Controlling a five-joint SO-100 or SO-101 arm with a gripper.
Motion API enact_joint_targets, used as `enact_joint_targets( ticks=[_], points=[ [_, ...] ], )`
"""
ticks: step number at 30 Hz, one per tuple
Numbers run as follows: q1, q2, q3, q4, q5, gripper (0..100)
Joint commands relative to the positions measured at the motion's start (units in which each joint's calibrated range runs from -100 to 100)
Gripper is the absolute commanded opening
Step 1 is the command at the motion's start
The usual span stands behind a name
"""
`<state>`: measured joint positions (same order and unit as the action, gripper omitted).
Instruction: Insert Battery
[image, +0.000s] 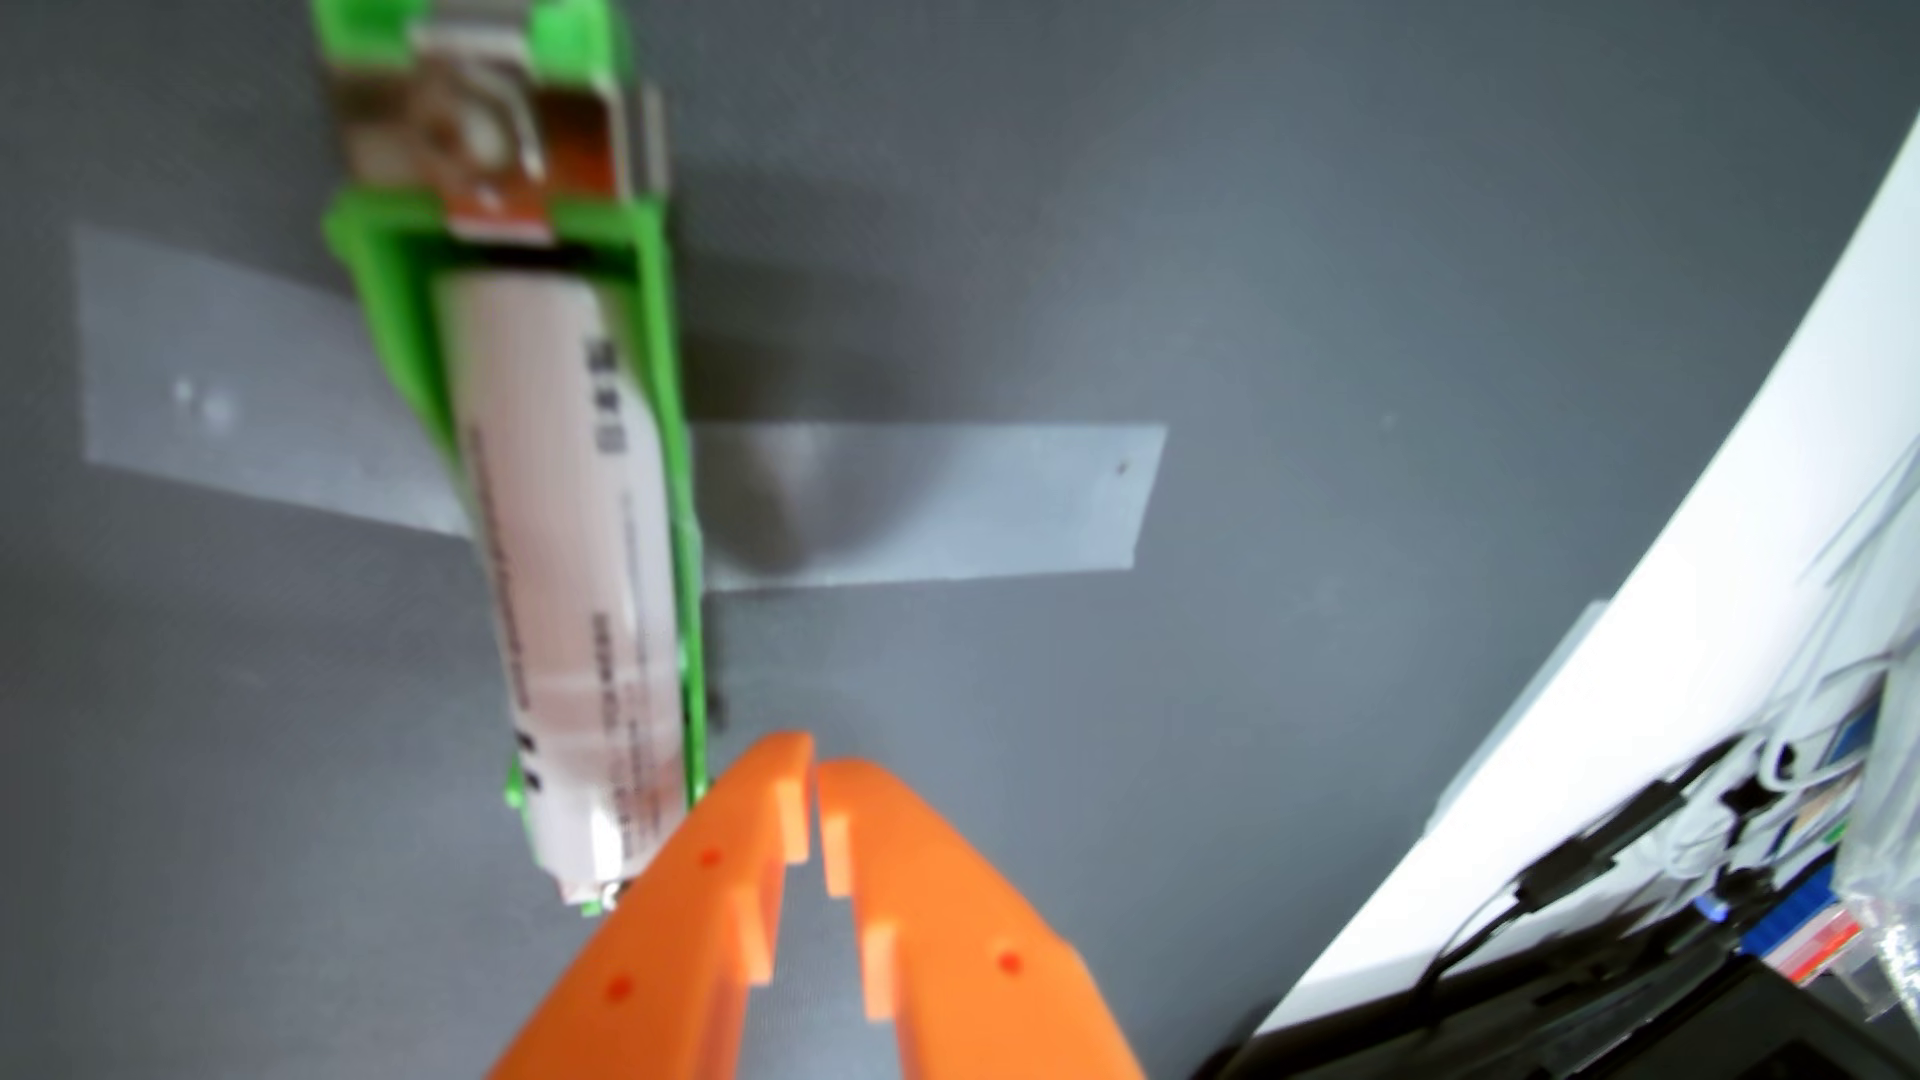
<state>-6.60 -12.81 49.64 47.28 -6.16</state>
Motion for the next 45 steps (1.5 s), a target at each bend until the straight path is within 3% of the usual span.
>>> enact_joint_targets(
  ticks=[1,45],
  points=[
    [0.1,-0.32,-2.59,-0.2,0.29,2],
    [-0.02,-4.74,-2.59,7.08,-0.07,2]
  ],
)
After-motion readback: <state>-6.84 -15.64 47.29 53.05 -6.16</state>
